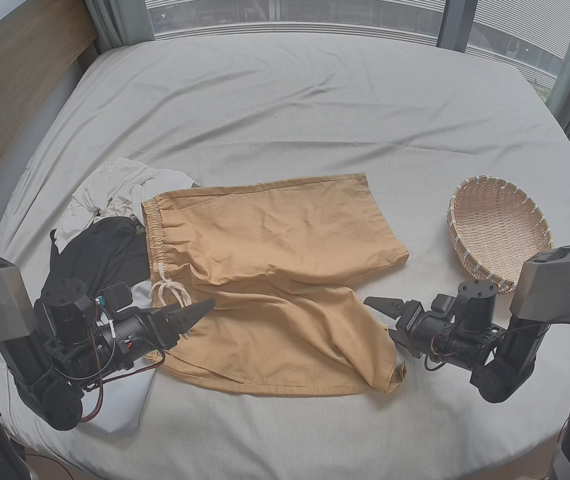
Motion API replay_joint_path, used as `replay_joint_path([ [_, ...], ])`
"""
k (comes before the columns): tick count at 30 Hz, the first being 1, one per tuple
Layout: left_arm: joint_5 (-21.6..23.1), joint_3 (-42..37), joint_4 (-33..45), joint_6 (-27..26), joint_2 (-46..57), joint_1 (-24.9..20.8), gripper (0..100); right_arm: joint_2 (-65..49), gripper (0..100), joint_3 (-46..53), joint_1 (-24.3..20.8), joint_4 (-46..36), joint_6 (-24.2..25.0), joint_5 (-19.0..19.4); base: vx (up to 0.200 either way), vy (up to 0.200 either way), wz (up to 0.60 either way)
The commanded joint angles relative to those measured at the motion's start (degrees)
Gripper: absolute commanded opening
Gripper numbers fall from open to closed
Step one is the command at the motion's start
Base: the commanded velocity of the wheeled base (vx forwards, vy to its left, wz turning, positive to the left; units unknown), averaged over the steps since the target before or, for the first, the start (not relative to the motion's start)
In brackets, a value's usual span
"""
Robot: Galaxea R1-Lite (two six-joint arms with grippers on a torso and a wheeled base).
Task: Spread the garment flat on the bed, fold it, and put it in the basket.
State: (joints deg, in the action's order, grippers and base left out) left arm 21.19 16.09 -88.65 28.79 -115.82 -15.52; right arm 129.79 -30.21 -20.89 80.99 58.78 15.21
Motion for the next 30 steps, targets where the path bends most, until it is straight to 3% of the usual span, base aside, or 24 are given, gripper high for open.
replay_joint_path([
  [1,0.0,0.0,0.0,0.0,-0.1,0.0,100,-0.4,100,-0.5,1.2,0.0,0.0,0.0,0.000,0.000,0.00],
  [19,-0.4,-0.3,0.0,0.0,-0.1,-0.1,100,0.2,100,1.6,0.1,-5.1,1.5,0.3,0.000,0.000,0.00],
  [30,-0.4,-0.2,0.0,0.0,-0.7,0.0,100,-2.0,100,-0.4,-2.5,-5.1,6.8,0.9,0.000,0.000,0.00],
])
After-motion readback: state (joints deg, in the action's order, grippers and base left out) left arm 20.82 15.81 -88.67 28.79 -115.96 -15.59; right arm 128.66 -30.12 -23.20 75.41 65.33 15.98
